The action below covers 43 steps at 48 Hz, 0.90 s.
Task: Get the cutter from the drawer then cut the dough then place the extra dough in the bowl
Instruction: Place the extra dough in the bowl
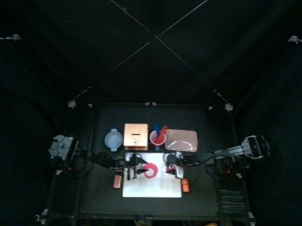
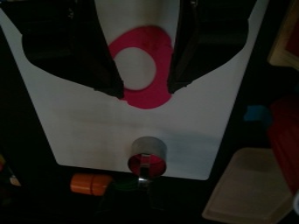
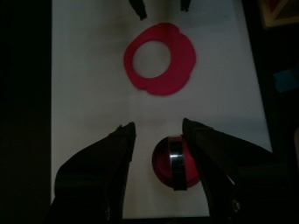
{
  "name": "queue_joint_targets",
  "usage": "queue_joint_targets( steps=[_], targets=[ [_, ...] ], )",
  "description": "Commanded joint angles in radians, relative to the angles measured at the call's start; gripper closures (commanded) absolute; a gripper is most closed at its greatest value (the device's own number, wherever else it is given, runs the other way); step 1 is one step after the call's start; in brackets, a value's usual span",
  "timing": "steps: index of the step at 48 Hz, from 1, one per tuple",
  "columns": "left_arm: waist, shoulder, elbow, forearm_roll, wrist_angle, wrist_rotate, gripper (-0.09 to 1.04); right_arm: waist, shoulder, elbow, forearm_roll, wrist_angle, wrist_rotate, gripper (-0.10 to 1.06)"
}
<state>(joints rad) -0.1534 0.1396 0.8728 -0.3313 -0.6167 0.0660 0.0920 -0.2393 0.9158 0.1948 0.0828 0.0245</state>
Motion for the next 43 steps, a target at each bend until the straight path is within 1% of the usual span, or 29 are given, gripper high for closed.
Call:
queue_joint_targets(
  steps=[1, 5, 8, 15, 18, 21, 26, 35, 40, 43],
  targets=[
    [0.018, -0.008, -0.026, -0.081, 0.041, 0.009, 0.12, -0.002, -0.021, -0.02, -0.006, -0.008, 0.0, 0.14],
    [0.029, -0.009, -0.055, -0.153, 0.137, 0.052, 0.12, -0.005, -0.021, -0.02, -0.018, -0.008, -0.002, 0.14],
    [0.034, -0.009, -0.08, -0.19, 0.212, 0.103, 0.12, -0.009, -0.021, -0.018, -0.029, -0.008, 0.0, 0.14],
    [0.064, -0.021, -0.141, -0.258, 0.37, 0.281, 0.13, -0.012, -0.021, -0.012, -0.044, -0.008, 0.0, 0.14],
    [0.081, -0.037, -0.161, -0.284, 0.434, 0.344, 0.14, -0.012, -0.021, -0.011, -0.044, -0.008, 0.002, 0.14],
    [0.097, -0.057, -0.183, -0.318, 0.503, 0.382, 0.14, -0.011, -0.021, -0.009, -0.044, -0.008, 0.002, 0.14],
    [0.112, -0.074, -0.193, -0.339, 0.563, 0.39, 0.14, -0.012, -0.023, -0.005, -0.046, -0.008, 0.002, 0.14],
    [0.14, -0.081, -0.21, -0.316, 0.649, 0.39, 0.15, -0.015, -0.02, -0.003, -0.044, -0.008, 0.0, 0.14],
    [0.173, -0.089, -0.235, -0.264, 0.735, 0.391, 0.15, -0.015, -0.018, 0.002, -0.044, -0.008, 0.0, 0.14],
    [0.199, -0.087, -0.262, -0.192, 0.822, 0.39, 0.15, -0.015, -0.02, 0.003, -0.044, -0.006, 0.0, 0.14]
  ],
)
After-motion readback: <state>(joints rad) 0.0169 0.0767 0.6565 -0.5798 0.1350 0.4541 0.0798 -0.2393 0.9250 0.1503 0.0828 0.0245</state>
